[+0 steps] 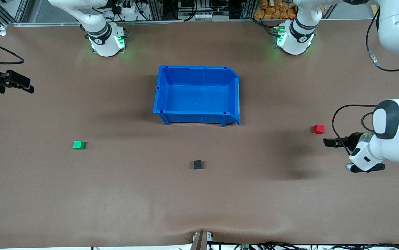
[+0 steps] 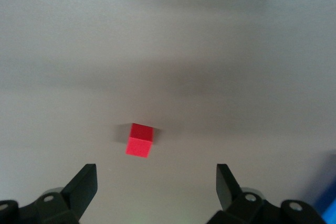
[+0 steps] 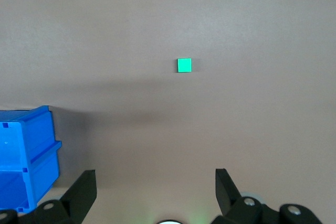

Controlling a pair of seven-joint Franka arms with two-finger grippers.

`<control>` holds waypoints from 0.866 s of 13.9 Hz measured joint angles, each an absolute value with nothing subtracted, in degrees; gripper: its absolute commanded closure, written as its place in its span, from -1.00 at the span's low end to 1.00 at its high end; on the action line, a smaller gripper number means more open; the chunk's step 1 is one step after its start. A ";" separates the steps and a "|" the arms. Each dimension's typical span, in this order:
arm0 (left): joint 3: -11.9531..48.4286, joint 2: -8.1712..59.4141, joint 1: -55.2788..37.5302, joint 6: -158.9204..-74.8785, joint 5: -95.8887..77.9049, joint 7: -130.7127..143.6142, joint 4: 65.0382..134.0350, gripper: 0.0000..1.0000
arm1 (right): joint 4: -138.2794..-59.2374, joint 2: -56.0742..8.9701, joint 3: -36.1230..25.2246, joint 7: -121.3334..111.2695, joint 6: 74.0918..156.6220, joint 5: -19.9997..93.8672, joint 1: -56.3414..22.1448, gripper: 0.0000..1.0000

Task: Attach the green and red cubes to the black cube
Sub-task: 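Reach the left gripper to the red cube while the right gripper reaches the green cube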

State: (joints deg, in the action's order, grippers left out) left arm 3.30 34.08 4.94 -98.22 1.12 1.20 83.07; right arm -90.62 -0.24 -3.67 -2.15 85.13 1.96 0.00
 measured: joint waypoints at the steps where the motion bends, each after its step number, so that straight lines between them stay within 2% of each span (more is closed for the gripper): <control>1: 3.34 34.50 4.91 -98.31 2.75 0.99 83.06 -1.00 | -90.62 -0.57 -3.67 -2.16 85.34 1.96 -0.01 -1.00; 6: 3.49 36.49 4.79 -100.26 6.54 -1.98 84.69 -1.00 | -90.64 -3.38 -3.57 -2.15 87.53 1.98 -0.20 -1.00; 12: 3.50 37.10 5.07 -110.62 6.68 -4.32 93.53 -1.00 | -90.70 -5.53 -3.52 -2.22 89.19 2.04 -0.53 -1.00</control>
